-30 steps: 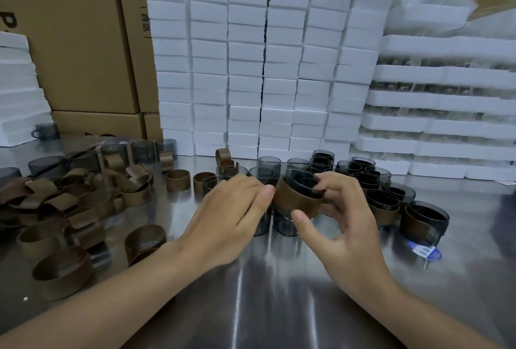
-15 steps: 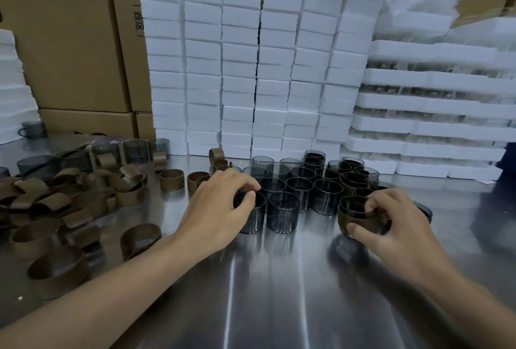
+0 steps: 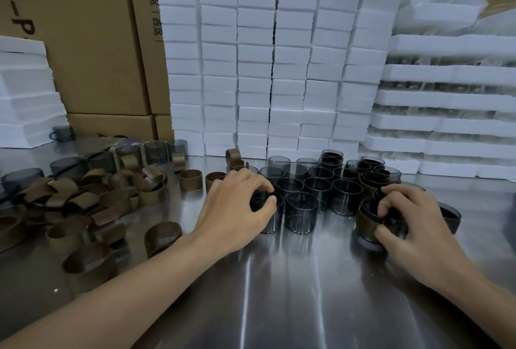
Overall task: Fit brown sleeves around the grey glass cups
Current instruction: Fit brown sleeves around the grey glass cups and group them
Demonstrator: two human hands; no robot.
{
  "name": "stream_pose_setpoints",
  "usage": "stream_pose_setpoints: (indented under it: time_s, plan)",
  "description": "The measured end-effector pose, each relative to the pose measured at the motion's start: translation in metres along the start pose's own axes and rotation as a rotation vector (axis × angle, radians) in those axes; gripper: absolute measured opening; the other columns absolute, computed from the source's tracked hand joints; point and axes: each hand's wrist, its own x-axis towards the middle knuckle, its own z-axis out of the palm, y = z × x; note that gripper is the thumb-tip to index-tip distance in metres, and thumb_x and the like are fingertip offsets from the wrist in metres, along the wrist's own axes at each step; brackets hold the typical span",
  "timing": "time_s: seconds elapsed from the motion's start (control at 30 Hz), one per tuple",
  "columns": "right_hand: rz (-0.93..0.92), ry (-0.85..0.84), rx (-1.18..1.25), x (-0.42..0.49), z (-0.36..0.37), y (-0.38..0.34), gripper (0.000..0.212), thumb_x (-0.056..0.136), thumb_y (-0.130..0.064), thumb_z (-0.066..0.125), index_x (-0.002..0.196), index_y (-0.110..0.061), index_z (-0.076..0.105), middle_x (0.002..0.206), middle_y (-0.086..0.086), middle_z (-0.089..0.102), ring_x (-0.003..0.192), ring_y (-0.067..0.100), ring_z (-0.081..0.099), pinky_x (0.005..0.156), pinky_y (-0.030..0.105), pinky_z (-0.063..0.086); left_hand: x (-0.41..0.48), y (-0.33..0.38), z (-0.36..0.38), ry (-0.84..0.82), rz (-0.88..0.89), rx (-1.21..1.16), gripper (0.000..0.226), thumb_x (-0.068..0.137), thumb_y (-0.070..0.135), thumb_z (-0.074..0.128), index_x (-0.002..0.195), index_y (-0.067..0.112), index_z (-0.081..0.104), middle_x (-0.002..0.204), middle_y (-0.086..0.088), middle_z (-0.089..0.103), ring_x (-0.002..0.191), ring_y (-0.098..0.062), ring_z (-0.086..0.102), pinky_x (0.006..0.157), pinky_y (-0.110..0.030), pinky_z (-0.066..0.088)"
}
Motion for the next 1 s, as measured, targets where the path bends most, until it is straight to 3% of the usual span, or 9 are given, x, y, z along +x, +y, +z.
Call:
stream_pose_setpoints:
  time_s: [0.17,0.23,0.37,0.57,0.73,1.0]
  plan:
    - [-0.081,-0.019,-0.086,-0.005,0.006,-0.008,0.026,0.082,-0.021,0.081,0.101,-0.029,0.065,0.131,-0.008,0.057,0.133,0.023,0.047,0.109,0.041,0.033,0.007,-0.008,-0.006,0.069,-0.056,-0.048,0.028,0.112,0.049,0.039,0.121,0.043,0.065,0.116,0.024,0.063,0.109,0.005,0.050,0.098,-0.030,0.030]
    - [-0.187,0.009,-0.179,-0.005,0.009,-0.012,0.027,0.083,-0.033,0.072,0.109,-0.026,0.069,0.137,-0.006,0.058,0.138,0.024,0.047,0.111,0.039,0.030,0.010,-0.016,-0.010,0.087,-0.120,-0.069,0.032,0.114,0.045,0.038,0.127,0.039,0.066,0.122,0.022,0.062,0.116,0.002,0.051,0.104,-0.036,0.038]
    - [-0.307,-0.062,-0.210,-0.009,0.013,-0.029,0.051,0.086,-0.046,0.059,0.131,-0.026,0.071,0.149,-0.009,0.058,0.151,0.020,0.043,0.117,0.033,0.025,0.016,-0.029,-0.015,0.059,-0.250,-0.139,0.031,0.112,0.043,0.047,0.132,0.033,0.067,0.128,0.015,0.063,0.123,-0.010,0.058,0.111,-0.048,0.048]
    - [-0.356,-0.255,-0.264,-0.015,0.023,-0.031,0.077,0.095,-0.056,0.054,0.167,-0.040,0.034,0.172,-0.028,0.026,0.164,0.000,0.011,0.129,0.025,0.009,0.015,-0.028,-0.013,-0.060,-0.265,-0.093,0.034,0.109,0.052,0.050,0.136,0.039,0.066,0.135,0.017,0.062,0.132,-0.010,0.054,0.113,-0.045,0.046]
    - [-0.343,-0.302,-0.333,-0.013,0.025,-0.027,0.084,0.099,-0.066,0.047,0.169,-0.054,0.001,0.176,-0.033,-0.006,0.164,0.000,-0.010,0.131,0.034,0.006,0.013,-0.024,-0.013,-0.065,-0.241,-0.050,0.018,0.109,0.053,0.051,0.108,0.047,0.067,0.107,0.026,0.069,0.110,-0.006,0.061,0.111,-0.050,0.045]
    - [-0.348,-0.288,-0.335,-0.011,0.030,-0.026,0.082,0.100,-0.074,0.037,0.169,-0.055,-0.004,0.177,-0.028,-0.014,0.165,0.006,-0.015,0.130,0.040,0.008,0.012,-0.020,-0.015,0.000,-0.199,-0.035,0.029,0.106,0.056,0.053,0.097,0.039,0.073,0.093,0.022,0.074,0.095,0.007,0.062,0.110,-0.043,0.041]
